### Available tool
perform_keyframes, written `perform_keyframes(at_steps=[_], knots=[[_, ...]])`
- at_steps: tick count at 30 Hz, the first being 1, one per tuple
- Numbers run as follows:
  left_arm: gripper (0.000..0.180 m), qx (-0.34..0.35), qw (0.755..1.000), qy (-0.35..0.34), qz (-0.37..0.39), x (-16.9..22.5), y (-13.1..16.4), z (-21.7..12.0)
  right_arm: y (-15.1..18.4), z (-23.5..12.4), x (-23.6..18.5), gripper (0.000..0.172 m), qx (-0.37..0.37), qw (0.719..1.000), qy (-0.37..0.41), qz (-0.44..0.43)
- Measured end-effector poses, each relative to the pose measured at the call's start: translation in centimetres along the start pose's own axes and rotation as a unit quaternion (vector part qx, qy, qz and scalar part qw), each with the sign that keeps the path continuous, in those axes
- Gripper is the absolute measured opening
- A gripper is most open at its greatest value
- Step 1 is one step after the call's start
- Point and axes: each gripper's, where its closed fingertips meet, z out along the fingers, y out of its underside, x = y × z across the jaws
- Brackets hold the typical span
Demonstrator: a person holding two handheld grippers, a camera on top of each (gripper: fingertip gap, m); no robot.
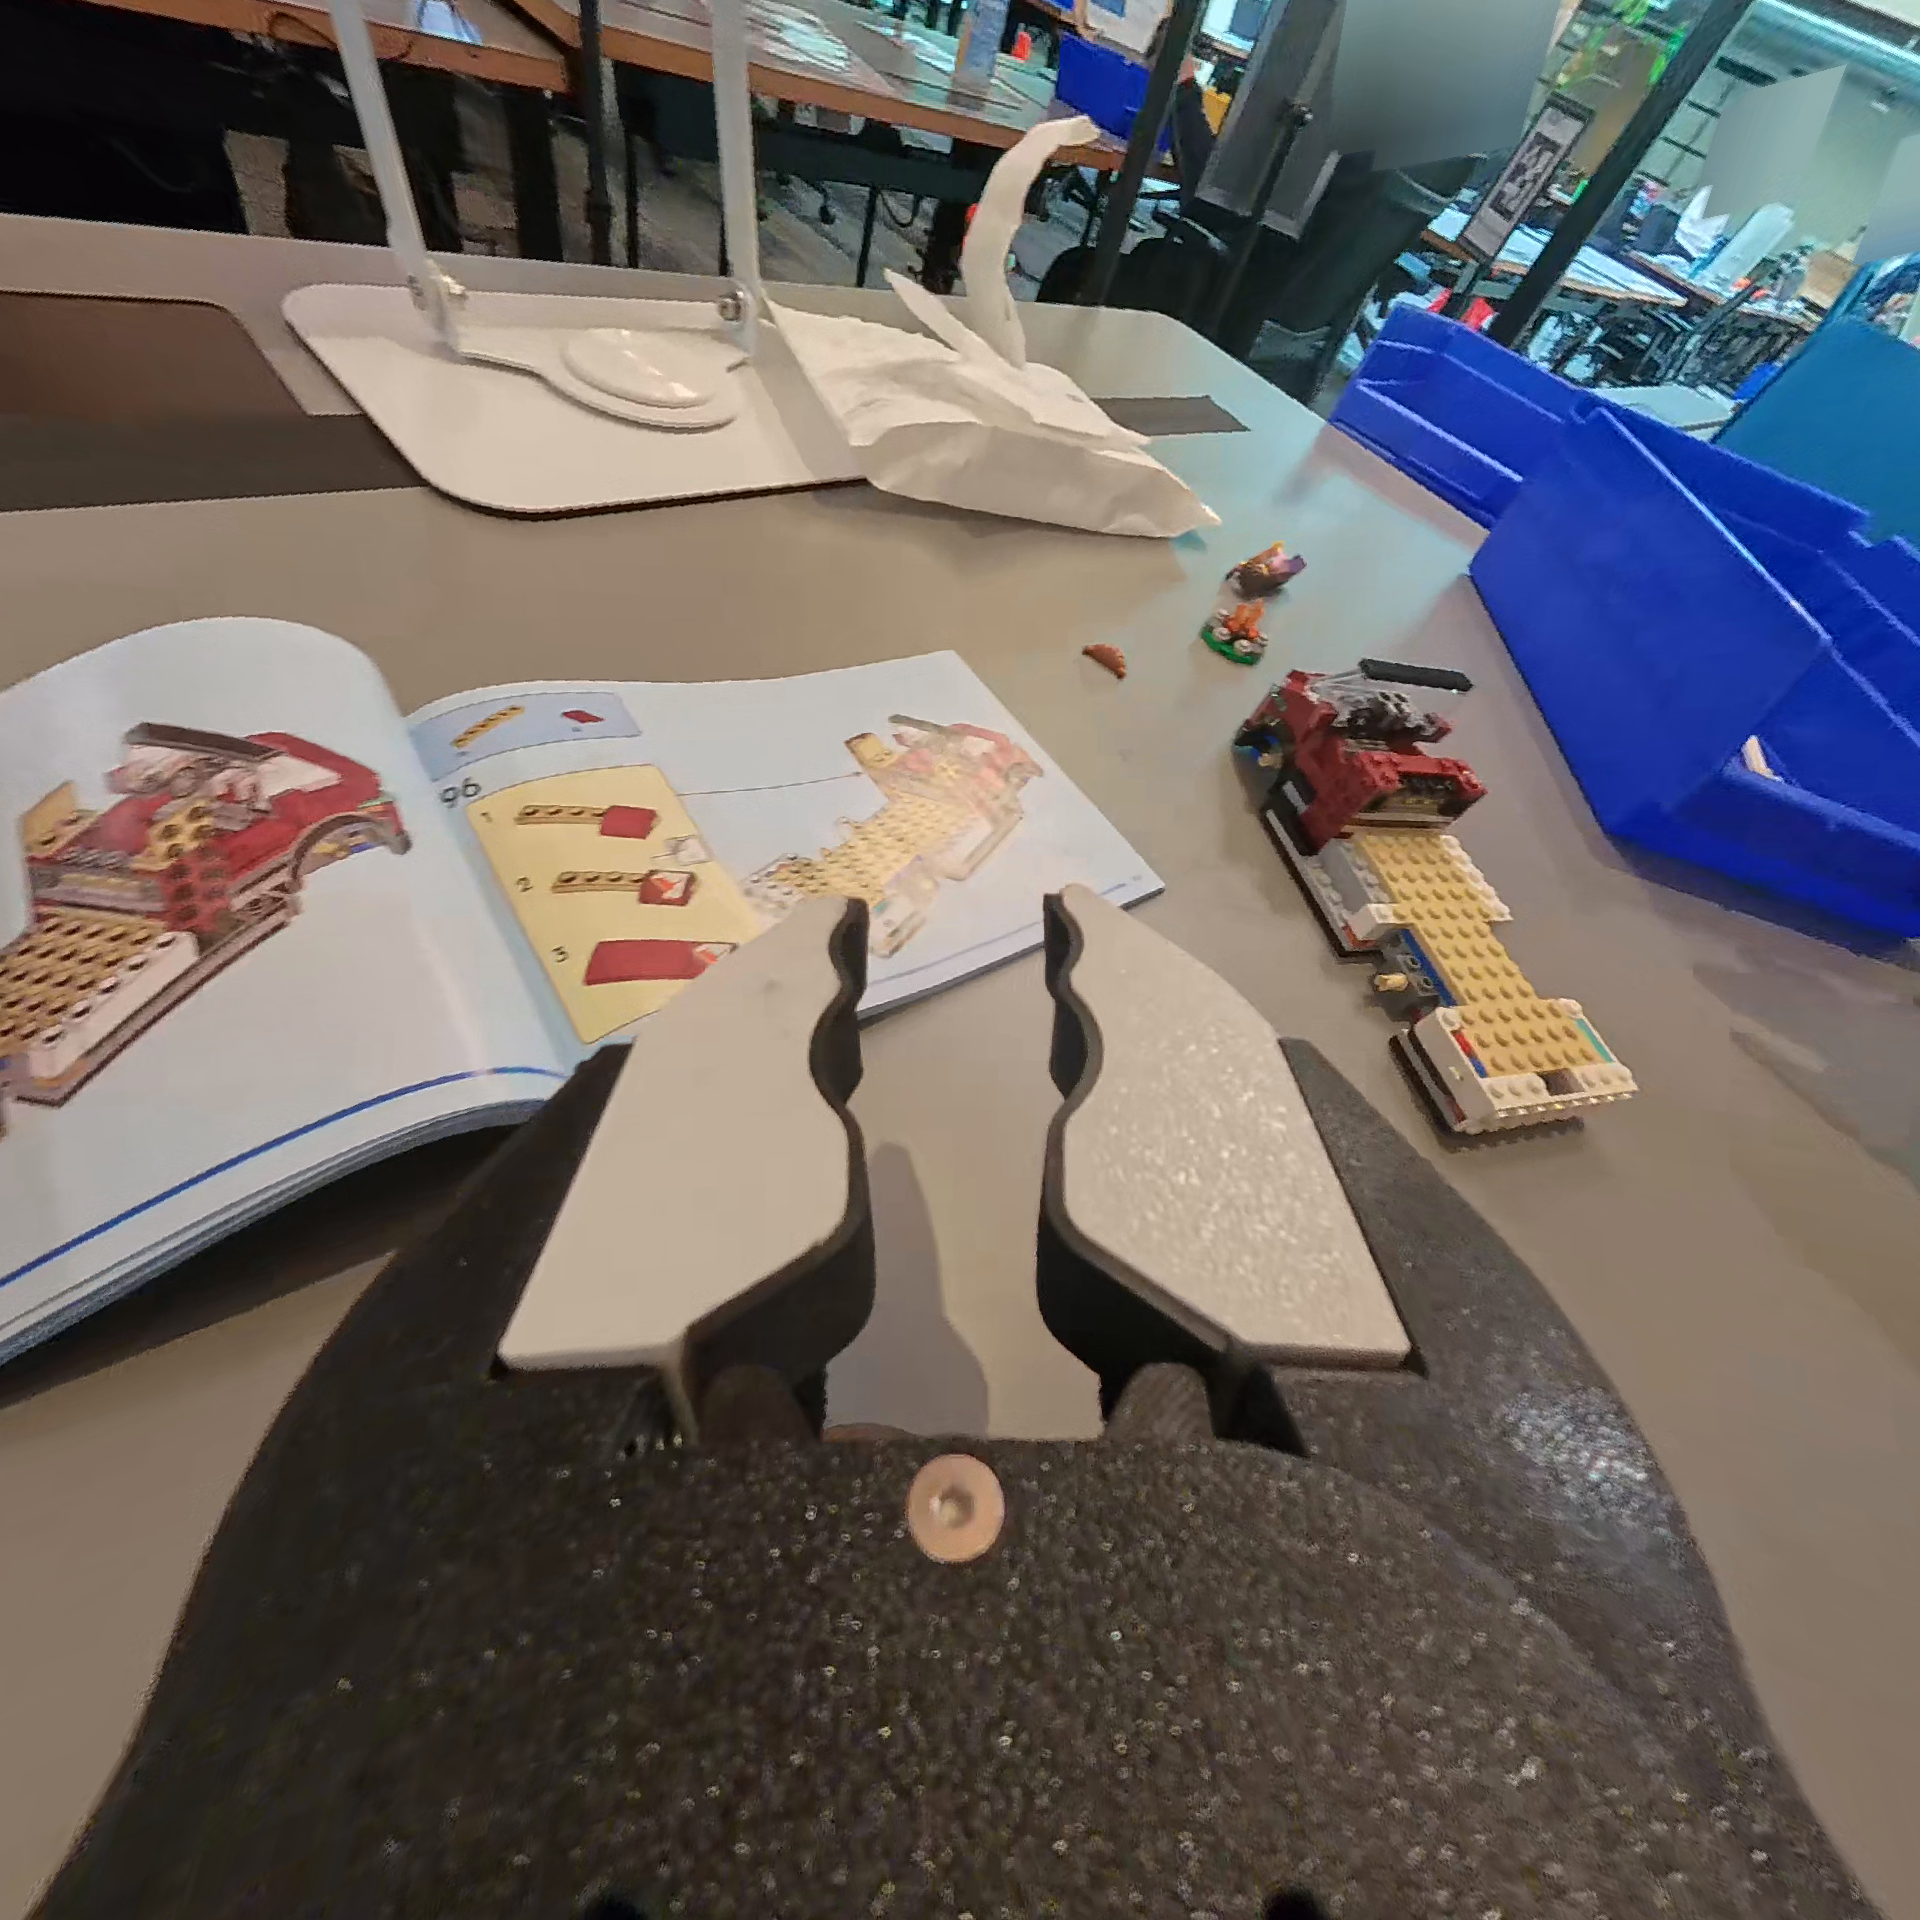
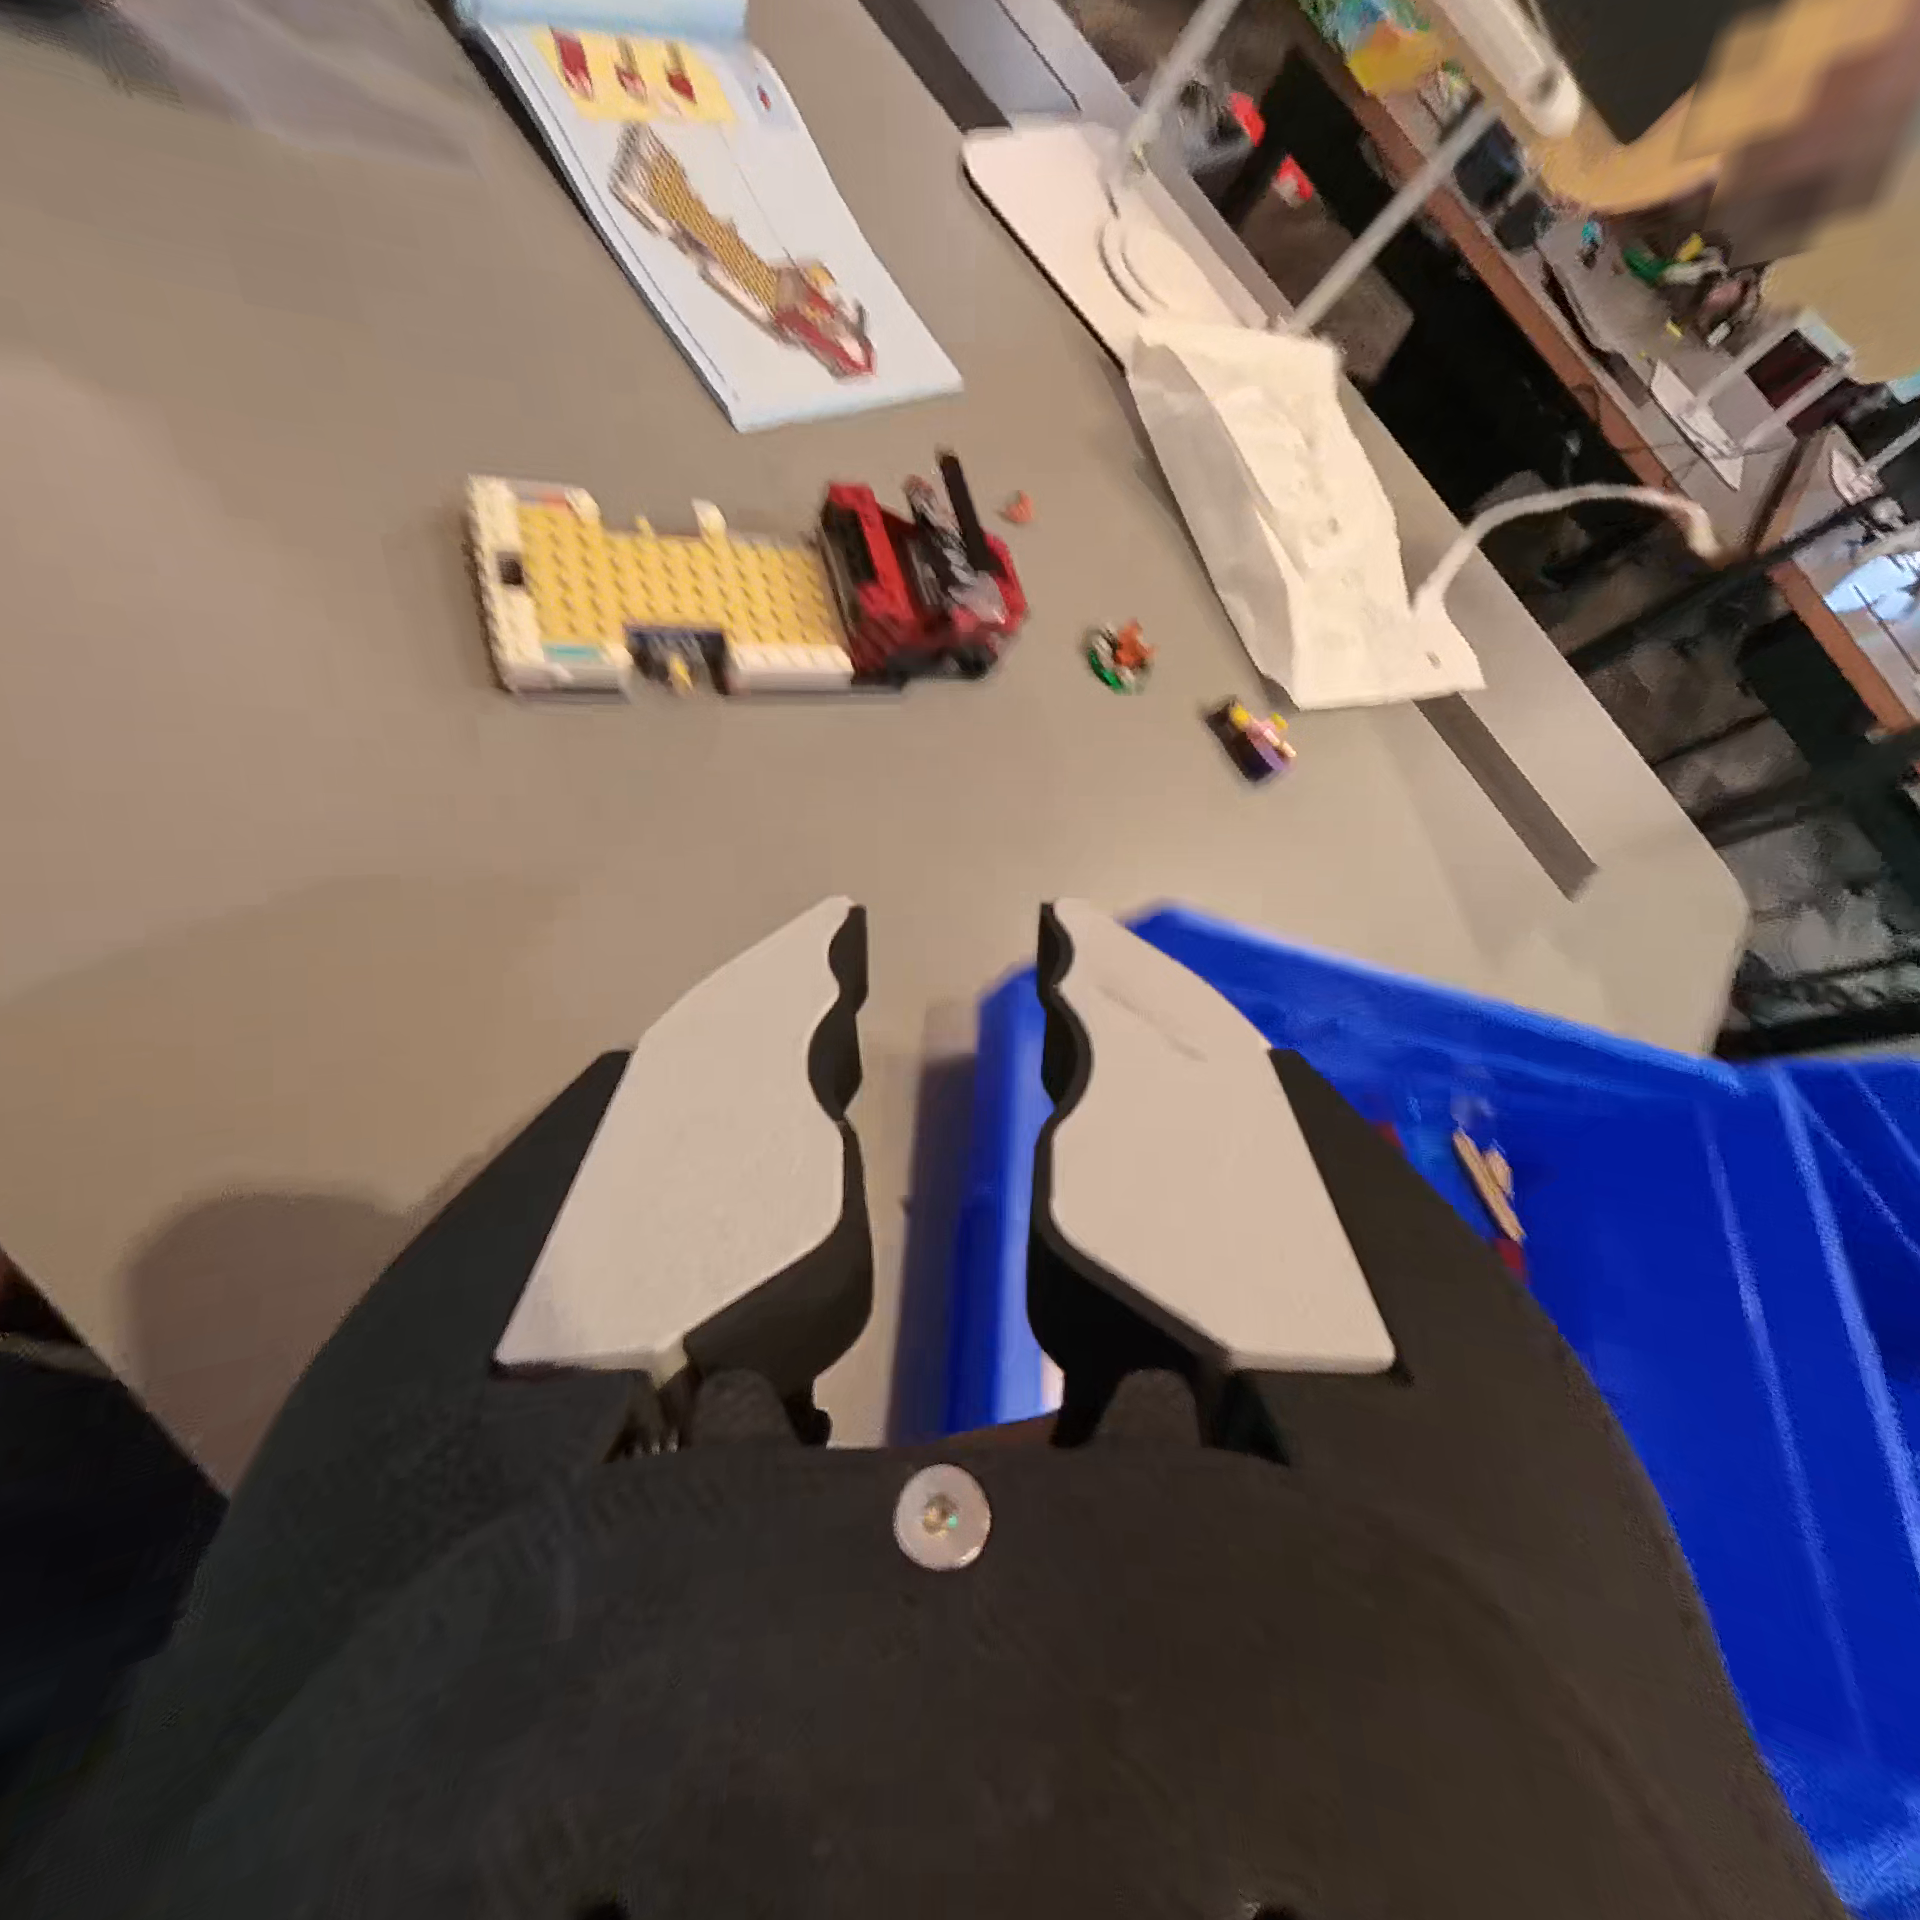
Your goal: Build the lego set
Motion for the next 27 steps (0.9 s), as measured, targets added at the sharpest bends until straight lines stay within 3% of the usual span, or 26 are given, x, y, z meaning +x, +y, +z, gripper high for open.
perform_keyframes(at_steps=[5, 10, 19, 27], knots=[[0.033, -0.006, 0.999, 0.026, 0.020, 2.2, 0.2, 1.1, 6.3, -3.1, 6.0, 0.031, -0.096, 0.994, 0.042, -0.025], [0.033, -0.039, 0.998, 0.035, 0.028, 3.1, 1.4, 2.3, 11.7, -3.3, 9.6, 0.031, -0.170, 0.985, 0.000, -0.021], [0.033, -0.048, 0.998, 0.034, 0.015, 3.0, 1.5, 2.9, 14.9, -0.8, 15.7, 0.027, -0.233, 0.969, -0.028, -0.076], [0.033, -0.055, 0.998, 0.040, -0.004, 2.8, 1.6, 3.0, 17.8, 4.0, 18.1, 0.016, -0.311, 0.936, -0.092, -0.135]])
